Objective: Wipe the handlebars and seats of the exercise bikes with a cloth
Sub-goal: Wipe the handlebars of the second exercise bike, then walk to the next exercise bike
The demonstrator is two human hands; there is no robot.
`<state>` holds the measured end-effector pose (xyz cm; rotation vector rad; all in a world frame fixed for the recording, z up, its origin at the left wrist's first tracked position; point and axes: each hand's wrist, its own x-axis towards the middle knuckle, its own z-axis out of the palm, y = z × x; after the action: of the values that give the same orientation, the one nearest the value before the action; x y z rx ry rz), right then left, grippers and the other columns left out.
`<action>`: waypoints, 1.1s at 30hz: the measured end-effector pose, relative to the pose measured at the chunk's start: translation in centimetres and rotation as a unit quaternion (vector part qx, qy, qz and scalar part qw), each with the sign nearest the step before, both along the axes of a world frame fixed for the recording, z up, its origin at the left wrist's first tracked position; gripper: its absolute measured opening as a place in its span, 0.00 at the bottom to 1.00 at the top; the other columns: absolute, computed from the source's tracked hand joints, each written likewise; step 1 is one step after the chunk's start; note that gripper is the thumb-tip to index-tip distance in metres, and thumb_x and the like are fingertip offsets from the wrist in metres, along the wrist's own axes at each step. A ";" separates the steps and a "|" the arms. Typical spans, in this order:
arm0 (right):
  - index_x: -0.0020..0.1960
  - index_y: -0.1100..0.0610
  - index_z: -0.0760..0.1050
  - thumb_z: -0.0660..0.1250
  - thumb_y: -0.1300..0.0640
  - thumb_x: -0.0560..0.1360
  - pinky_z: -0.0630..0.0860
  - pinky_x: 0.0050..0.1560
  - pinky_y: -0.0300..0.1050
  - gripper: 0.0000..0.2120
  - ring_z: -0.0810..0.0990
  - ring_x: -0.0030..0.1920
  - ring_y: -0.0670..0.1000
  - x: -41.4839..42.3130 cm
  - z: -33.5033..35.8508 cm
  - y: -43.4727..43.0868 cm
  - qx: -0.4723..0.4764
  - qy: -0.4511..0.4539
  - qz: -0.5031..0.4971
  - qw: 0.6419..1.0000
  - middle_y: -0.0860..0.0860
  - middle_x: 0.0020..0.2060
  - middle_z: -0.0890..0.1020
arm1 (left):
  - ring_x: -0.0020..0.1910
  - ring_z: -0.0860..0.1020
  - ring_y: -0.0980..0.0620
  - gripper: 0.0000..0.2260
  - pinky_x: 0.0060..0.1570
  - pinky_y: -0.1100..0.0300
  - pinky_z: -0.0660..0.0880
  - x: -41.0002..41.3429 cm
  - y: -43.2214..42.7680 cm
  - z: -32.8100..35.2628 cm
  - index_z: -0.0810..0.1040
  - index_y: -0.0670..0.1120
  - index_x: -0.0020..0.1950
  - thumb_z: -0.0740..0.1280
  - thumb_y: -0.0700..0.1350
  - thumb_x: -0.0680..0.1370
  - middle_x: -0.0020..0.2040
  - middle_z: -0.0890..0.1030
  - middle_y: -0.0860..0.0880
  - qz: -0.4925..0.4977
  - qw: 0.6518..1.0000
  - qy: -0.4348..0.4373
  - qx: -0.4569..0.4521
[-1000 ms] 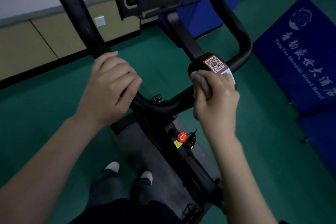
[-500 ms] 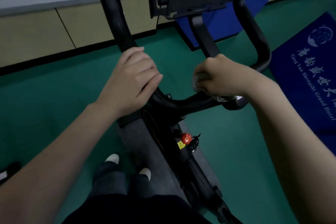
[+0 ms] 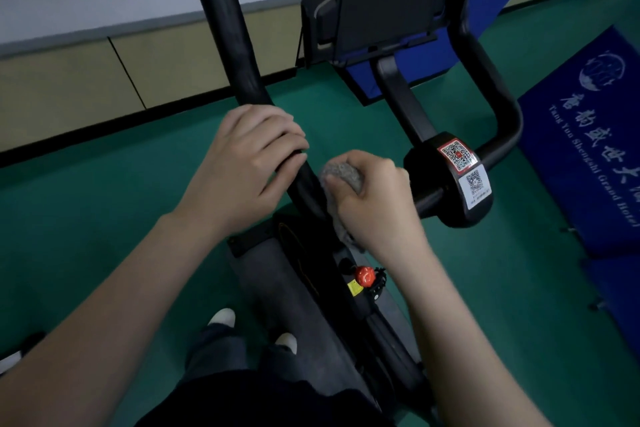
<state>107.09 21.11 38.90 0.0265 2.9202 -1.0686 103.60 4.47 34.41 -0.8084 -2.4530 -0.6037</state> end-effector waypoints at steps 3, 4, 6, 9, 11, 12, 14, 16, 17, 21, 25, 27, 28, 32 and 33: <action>0.46 0.54 0.81 0.67 0.60 0.74 0.68 0.39 0.33 0.04 0.80 0.43 0.51 0.5 0.0 0.2 0.001 0.003 -0.010 1.000 0.49 0.37 0.82 | 0.57 0.75 0.45 0.11 0.61 0.54 0.62 -0.2 -0.1 0.1 0.80 0.42 0.51 0.60 0.45 0.80 0.51 0.81 0.48 -0.007 1.000 -0.005 -0.001; 0.45 0.53 0.80 0.67 0.59 0.74 0.68 0.36 0.30 0.04 0.79 0.41 0.48 0.6 0.3 0.6 0.000 -0.008 -0.005 1.000 0.47 0.35 0.81 | 0.57 0.75 0.46 0.11 0.61 0.54 0.62 -0.2 -0.2 0.2 0.80 0.42 0.51 0.60 0.46 0.80 0.51 0.81 0.48 -0.009 1.000 -0.007 0.001; 0.44 0.51 0.80 0.68 0.58 0.74 0.69 0.36 0.26 0.04 0.79 0.39 0.45 0.9 0.8 1.3 0.003 -0.022 0.005 1.000 0.47 0.35 0.82 | 0.57 0.74 0.46 0.11 0.62 0.55 0.62 -0.3 -0.4 0.3 0.81 0.43 0.51 0.60 0.46 0.80 0.51 0.81 0.49 -0.018 1.000 -0.011 0.006; 0.44 0.52 0.81 0.69 0.58 0.74 0.73 0.40 0.32 0.03 0.80 0.39 0.44 1.6 1.3 1.7 0.002 -0.013 0.003 1.000 0.47 0.35 0.83 | 0.57 0.75 0.47 0.12 0.62 0.55 0.61 -0.4 -0.9 0.5 0.81 0.43 0.52 0.60 0.46 0.81 0.51 0.81 0.49 -0.039 0.999 -0.021 0.007; 0.43 0.52 0.81 0.70 0.58 0.74 0.74 0.39 0.34 0.03 0.79 0.37 0.42 2.0 1.4 1.7 -0.014 -0.010 -0.012 1.000 0.45 0.33 0.82 | 0.58 0.75 0.48 0.13 0.63 0.56 0.61 -0.5 -1.3 0.7 0.81 0.44 0.53 0.59 0.47 0.81 0.52 0.81 0.50 -0.055 0.998 -0.031 0.005; 0.43 0.50 0.80 0.70 0.59 0.74 0.73 0.38 0.32 0.04 0.79 0.37 0.40 2.2 1.5 1.8 -0.029 -0.007 -0.021 0.999 0.43 0.32 0.82 | 0.59 0.75 0.48 0.13 0.63 0.56 0.61 -0.5 -1.5 0.9 0.81 0.44 0.54 0.59 0.47 0.81 0.53 0.81 0.50 -0.063 0.997 -0.036 0.005; 0.42 0.49 0.80 0.70 0.60 0.74 0.74 0.40 0.32 0.06 0.80 0.37 0.39 2.5 1.7 1.7 -0.075 0.007 -0.035 0.997 0.42 0.32 0.81 | 0.59 0.75 0.48 0.13 0.63 0.55 0.62 -0.3 -1.6 1.2 0.81 0.44 0.55 0.60 0.47 0.80 0.53 0.81 0.50 -0.077 0.996 -0.042 0.004; 0.43 0.51 0.81 0.70 0.61 0.74 0.77 0.45 0.39 0.06 0.81 0.40 0.41 2.8 1.7 1.5 -0.123 0.022 -0.042 0.991 0.43 0.35 0.83 | 0.57 0.75 0.48 0.12 0.62 0.54 0.64 0.2 -1.6 1.6 0.81 0.43 0.55 0.60 0.46 0.80 0.53 0.81 0.49 -0.084 0.996 -0.035 -0.001; 0.44 0.51 0.81 0.70 0.62 0.74 0.77 0.46 0.42 0.06 0.82 0.41 0.43 3.0 1.7 1.3 -0.135 0.033 -0.045 0.989 0.43 0.36 0.83 | 0.57 0.76 0.48 0.12 0.62 0.53 0.65 0.6 -1.5 1.7 0.81 0.43 0.55 0.60 0.46 0.80 0.53 0.81 0.49 -0.084 0.996 -0.030 -0.001; 0.46 0.56 0.81 0.69 0.63 0.75 0.78 0.49 0.45 0.04 0.82 0.43 0.44 3.4 1.4 1.2 -0.171 0.079 -0.044 0.981 0.45 0.39 0.84 | 0.56 0.76 0.48 0.12 0.61 0.54 0.66 2.9 -1.3 2.1 0.80 0.43 0.56 0.61 0.45 0.80 0.53 0.81 0.49 -0.050 0.998 -0.032 0.007; 0.47 0.54 0.81 0.69 0.63 0.75 0.75 0.47 0.35 0.05 0.81 0.43 0.39 4.0 1.6 1.8 -0.191 0.108 0.004 0.976 0.42 0.39 0.83 | 0.55 0.77 0.47 0.12 0.58 0.55 0.67 6.3 -1.4 1.7 0.80 0.42 0.56 0.60 0.45 0.80 0.54 0.80 0.48 0.020 0.998 -0.058 0.016; 0.48 0.54 0.80 0.69 0.62 0.75 0.75 0.49 0.36 0.05 0.81 0.44 0.40 4.6 1.5 1.9 -0.198 0.107 0.040 0.973 0.42 0.41 0.83 | 0.54 0.76 0.47 0.12 0.57 0.54 0.67 8.4 -1.5 1.2 0.80 0.41 0.56 0.60 0.45 0.80 0.53 0.80 0.48 0.060 0.996 -0.067 0.016; 0.48 0.54 0.80 0.69 0.62 0.75 0.75 0.49 0.36 0.05 0.81 0.44 0.40 4.9 1.4 1.8 -0.200 0.106 0.059 0.972 0.42 0.41 0.83 | 0.53 0.76 0.47 0.12 0.56 0.54 0.67 9.6 -1.5 0.9 0.80 0.41 0.56 0.60 0.45 0.80 0.52 0.81 0.48 0.081 0.994 -0.073 0.014; 0.49 0.54 0.80 0.68 0.62 0.75 0.75 0.48 0.37 0.05 0.80 0.44 0.40 6.4 0.7 1.1 -0.214 0.089 0.140 0.963 0.42 0.41 0.82 | 0.53 0.77 0.46 0.15 0.57 0.54 0.66 14.5 -1.9 -0.4 0.80 0.42 0.55 0.58 0.48 0.80 0.50 0.82 0.48 0.173 0.978 -0.113 -0.009; 0.49 0.54 0.80 0.68 0.62 0.75 0.74 0.48 0.36 0.05 0.80 0.43 0.40 6.9 0.5 0.5 -0.213 0.080 0.164 0.960 0.42 0.40 0.82 | 0.53 0.78 0.46 0.16 0.58 0.53 0.66 16.0 -2.1 -0.8 0.80 0.42 0.55 0.58 0.49 0.79 0.50 0.82 0.48 0.199 0.971 -0.128 -0.014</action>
<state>114.01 21.65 39.39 -0.5575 2.6124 -1.6606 119.59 2.34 33.66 -0.2388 -2.7558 -0.5461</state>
